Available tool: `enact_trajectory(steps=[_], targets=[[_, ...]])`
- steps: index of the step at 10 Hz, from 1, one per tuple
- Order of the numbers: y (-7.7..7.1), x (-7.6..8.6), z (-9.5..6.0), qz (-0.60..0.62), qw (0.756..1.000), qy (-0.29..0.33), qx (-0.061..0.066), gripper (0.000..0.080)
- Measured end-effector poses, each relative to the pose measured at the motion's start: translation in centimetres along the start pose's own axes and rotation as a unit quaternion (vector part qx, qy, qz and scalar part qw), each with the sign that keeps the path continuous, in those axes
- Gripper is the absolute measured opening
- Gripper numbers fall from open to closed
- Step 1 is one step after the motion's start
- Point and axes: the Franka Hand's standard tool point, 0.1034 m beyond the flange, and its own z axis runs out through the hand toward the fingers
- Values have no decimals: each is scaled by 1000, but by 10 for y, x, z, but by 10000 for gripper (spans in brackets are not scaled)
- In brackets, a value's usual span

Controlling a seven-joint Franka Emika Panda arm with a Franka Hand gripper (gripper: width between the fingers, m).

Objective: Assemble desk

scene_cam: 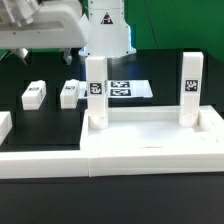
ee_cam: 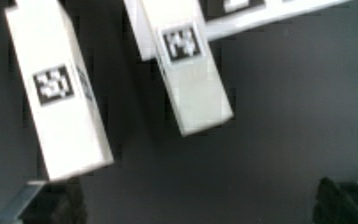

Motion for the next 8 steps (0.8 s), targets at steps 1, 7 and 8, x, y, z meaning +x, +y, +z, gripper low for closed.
enact_trajectory(steps=[1, 7, 8], targets=[[1, 4, 2, 1, 1000, -13, -3, 649], [8, -7, 40, 12, 993, -115, -2, 649], [9, -7, 41, 13, 993, -116, -2, 649]])
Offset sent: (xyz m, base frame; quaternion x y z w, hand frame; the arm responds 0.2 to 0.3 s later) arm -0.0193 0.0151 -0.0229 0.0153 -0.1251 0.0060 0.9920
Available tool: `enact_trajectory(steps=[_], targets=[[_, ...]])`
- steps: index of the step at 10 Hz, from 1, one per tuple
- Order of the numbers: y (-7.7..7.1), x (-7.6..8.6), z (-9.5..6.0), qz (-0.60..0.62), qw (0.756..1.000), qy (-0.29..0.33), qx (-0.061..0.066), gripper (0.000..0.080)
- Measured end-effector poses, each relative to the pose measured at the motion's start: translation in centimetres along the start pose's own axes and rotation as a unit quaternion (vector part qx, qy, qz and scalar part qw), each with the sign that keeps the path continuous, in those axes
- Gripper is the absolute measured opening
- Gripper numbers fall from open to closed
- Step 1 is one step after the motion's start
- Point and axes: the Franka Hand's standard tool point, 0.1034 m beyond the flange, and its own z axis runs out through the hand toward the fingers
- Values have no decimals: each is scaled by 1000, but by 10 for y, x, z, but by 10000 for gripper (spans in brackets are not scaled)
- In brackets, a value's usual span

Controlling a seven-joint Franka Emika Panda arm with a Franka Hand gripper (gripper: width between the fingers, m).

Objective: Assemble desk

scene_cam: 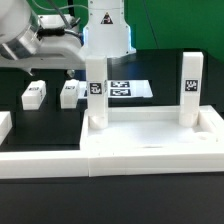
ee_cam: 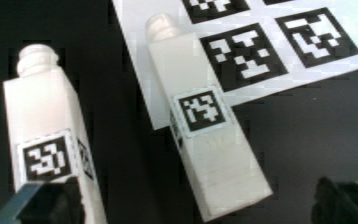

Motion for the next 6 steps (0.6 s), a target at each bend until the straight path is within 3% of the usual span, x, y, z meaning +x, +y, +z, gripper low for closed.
enact_trajectory(steps=[1, 3, 6], targets=[[2, 0, 13, 7, 1000, -9, 8, 649], [-3, -5, 32, 14, 1000, -21, 6, 649], [0, -3, 45, 18, 999, -27, 4, 649]])
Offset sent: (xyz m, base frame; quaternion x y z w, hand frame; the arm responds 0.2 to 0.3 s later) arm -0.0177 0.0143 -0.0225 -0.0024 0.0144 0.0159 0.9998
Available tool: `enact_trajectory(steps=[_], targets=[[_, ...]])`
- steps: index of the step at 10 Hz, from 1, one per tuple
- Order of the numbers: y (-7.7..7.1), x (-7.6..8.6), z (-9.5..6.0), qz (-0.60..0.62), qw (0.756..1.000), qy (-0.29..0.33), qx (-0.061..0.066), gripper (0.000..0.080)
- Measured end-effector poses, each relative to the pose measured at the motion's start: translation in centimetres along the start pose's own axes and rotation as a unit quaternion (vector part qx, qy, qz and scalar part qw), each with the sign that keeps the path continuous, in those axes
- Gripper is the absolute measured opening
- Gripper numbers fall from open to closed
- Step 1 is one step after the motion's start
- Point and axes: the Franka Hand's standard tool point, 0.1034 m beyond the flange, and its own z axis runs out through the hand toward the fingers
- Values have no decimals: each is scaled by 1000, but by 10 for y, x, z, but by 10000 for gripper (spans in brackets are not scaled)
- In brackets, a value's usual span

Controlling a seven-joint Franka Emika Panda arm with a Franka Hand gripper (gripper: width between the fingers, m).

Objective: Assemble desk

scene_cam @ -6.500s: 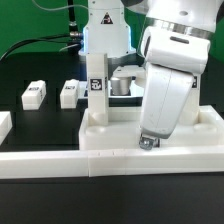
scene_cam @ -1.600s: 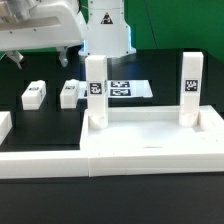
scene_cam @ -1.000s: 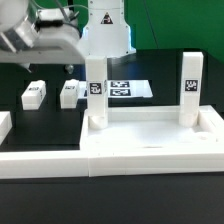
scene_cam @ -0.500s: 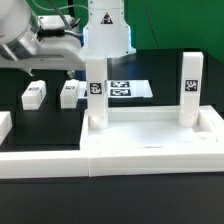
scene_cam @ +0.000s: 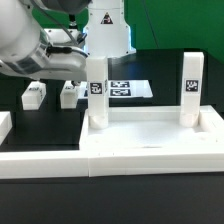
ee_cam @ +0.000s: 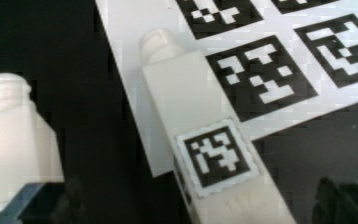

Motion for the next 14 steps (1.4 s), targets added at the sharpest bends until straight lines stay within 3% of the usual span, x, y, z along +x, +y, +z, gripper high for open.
enact_trajectory(steps=[5, 11, 14], targets=[[-4, 5, 7, -2, 1000, -1, -6, 649], [1, 15, 14, 4, 1000, -7, -11, 649], [5, 15, 10, 8, 1000, -11, -3, 649]])
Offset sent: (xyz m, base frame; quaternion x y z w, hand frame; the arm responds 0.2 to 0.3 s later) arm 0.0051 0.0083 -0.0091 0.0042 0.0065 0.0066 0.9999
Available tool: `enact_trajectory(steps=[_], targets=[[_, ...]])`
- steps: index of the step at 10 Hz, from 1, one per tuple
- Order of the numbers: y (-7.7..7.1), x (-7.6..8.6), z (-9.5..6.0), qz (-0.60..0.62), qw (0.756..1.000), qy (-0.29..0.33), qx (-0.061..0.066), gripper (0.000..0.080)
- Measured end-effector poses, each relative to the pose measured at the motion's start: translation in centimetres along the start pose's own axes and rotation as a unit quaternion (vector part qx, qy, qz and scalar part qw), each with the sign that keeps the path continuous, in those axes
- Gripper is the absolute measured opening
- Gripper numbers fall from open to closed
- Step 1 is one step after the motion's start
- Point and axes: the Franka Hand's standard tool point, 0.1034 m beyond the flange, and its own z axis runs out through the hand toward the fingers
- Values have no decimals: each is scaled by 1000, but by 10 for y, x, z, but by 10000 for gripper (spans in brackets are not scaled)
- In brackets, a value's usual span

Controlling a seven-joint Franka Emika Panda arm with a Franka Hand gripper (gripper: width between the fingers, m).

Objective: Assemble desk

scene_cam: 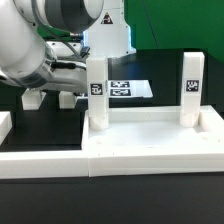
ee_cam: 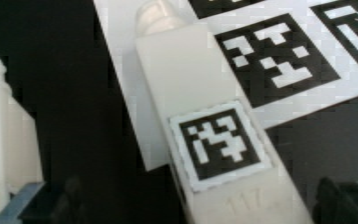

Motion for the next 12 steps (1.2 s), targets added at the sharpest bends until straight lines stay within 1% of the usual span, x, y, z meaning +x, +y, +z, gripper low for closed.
enact_trajectory(steps=[2, 4, 5, 6, 7, 12], targets=[[1, 3, -3, 2, 1000, 2, 1, 649], [0, 3, -2, 5, 1000, 2, 1, 649], [1, 4, -1, 7, 1000, 0, 4, 649], [2, 3, 0, 10, 1000, -4, 11, 649], [3, 3, 1, 11, 1000, -5, 13, 649], [3, 3, 1, 12, 1000, -6, 13, 649]])
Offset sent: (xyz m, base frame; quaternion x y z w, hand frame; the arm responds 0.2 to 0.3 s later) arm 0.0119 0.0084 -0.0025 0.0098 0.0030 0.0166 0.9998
